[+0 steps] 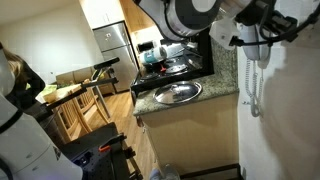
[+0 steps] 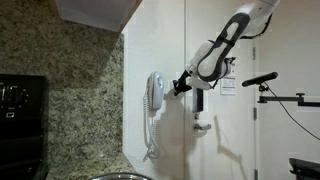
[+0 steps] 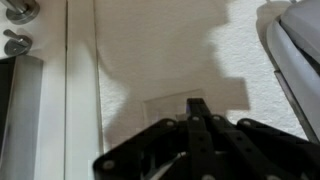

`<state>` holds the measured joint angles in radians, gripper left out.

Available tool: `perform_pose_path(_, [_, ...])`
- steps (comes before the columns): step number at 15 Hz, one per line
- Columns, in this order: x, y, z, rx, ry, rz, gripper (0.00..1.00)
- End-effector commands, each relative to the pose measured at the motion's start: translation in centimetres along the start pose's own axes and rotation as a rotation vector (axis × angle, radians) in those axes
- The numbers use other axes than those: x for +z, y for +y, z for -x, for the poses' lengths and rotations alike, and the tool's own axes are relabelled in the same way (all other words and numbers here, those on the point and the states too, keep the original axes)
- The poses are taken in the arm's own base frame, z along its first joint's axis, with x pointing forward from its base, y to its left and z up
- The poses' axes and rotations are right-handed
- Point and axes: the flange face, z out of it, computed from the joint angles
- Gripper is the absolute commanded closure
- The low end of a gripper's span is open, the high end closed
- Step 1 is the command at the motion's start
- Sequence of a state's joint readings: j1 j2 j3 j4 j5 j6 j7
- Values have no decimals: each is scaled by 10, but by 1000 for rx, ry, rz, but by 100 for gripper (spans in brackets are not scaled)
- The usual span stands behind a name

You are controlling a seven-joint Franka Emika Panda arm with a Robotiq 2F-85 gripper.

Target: Turn off the light switch

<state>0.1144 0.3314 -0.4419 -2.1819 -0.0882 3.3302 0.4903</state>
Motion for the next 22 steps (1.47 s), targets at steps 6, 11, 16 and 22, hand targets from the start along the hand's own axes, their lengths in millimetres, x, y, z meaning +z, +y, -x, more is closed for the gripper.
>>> perform_pose_path(6, [-1, 0, -5, 5, -1, 4, 100])
perform_pose_path(11, [-1, 10, -14, 16, 13, 28, 100])
perform_pose_path(16, [-1, 18, -11, 12, 20, 30, 99])
perform_pose_path(22, [-1, 16, -11, 11, 20, 29, 99])
